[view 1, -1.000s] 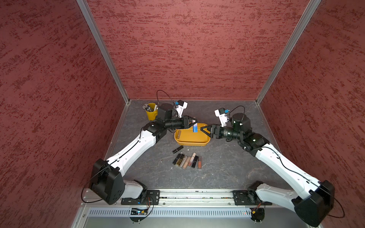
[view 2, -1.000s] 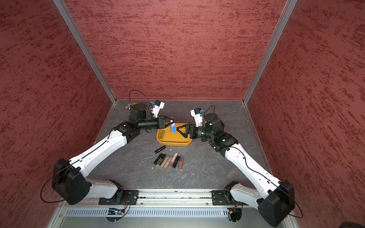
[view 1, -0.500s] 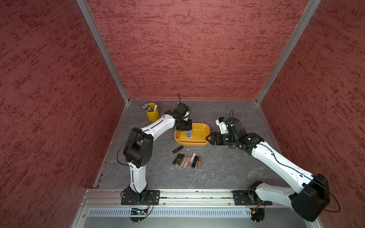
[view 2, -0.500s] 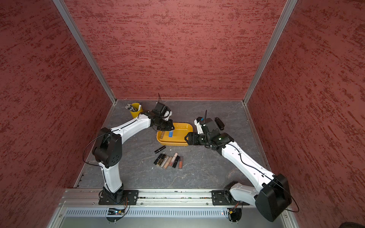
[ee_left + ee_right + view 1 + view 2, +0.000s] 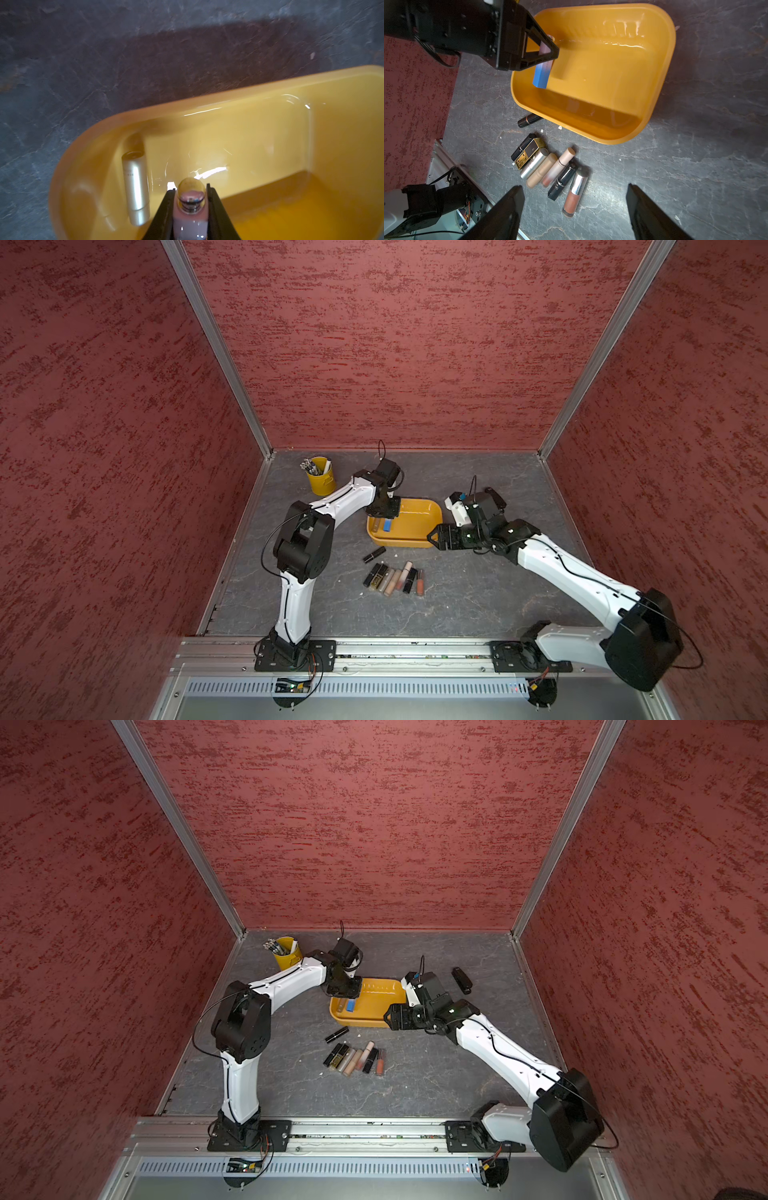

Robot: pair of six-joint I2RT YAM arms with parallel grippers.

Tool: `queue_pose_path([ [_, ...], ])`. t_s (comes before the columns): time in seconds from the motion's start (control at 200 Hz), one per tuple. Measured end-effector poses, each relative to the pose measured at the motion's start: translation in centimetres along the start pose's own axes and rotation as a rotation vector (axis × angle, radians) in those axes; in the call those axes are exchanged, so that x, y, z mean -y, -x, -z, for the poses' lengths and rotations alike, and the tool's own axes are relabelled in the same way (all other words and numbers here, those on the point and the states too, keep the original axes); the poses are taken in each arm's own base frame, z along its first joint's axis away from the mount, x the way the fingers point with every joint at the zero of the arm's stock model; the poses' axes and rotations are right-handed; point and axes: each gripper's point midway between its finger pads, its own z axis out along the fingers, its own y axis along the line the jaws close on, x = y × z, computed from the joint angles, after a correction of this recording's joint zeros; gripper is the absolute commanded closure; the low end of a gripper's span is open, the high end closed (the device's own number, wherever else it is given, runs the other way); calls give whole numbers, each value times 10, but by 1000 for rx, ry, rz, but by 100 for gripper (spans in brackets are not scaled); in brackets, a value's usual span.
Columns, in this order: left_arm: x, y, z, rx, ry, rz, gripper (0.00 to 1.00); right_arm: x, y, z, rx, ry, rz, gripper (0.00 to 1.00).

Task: Put the lipstick into the storage box
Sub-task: Place the lipstick in the storage box.

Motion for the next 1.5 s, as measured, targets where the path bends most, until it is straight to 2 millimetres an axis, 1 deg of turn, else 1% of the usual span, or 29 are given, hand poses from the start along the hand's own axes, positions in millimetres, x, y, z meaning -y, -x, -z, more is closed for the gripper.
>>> queue_pose_path([
  [0.14, -5, -5, -14, -33, 24, 3, 99, -2, 0, 0, 2, 9, 2, 18],
  [0.26, -7, 0, -21, -35, 39, 2, 98, -1, -4, -2, -7, 10, 2, 18],
  [0.376, -8, 5, -22, -27, 50, 0, 94, 0, -5, -3, -10, 11, 2, 18],
  [0.496, -9, 12, -18, -15, 65, -9, 93, -1, -4, -3, -8, 18, 3, 18],
  [0.601, -9, 16, -21, -13, 73, -16, 93, -2, -3, -3, -5, 21, 5, 18],
  [0.781, -16, 11, -37, -50, 105, -15, 92, -3, -3, -3, -2, 23, 8, 17],
  [0.907, -19, 12, -36, -51, 115, -14, 92, -3, -3, -3, -2, 23, 11, 17],
  [1.072, -21, 13, -34, -48, 127, -14, 83, -3, -3, -3, -1, 24, 14, 17],
  [1.167, -21, 13, -34, -48, 128, -13, 73, -3, -3, -3, -2, 25, 14, 17],
  [1.393, -22, 13, -34, -49, 128, -12, 69, -4, -3, -3, -4, 31, 15, 17],
  [1.503, -22, 13, -34, -49, 128, -11, 68, -4, -3, -3, -5, 32, 15, 17],
])
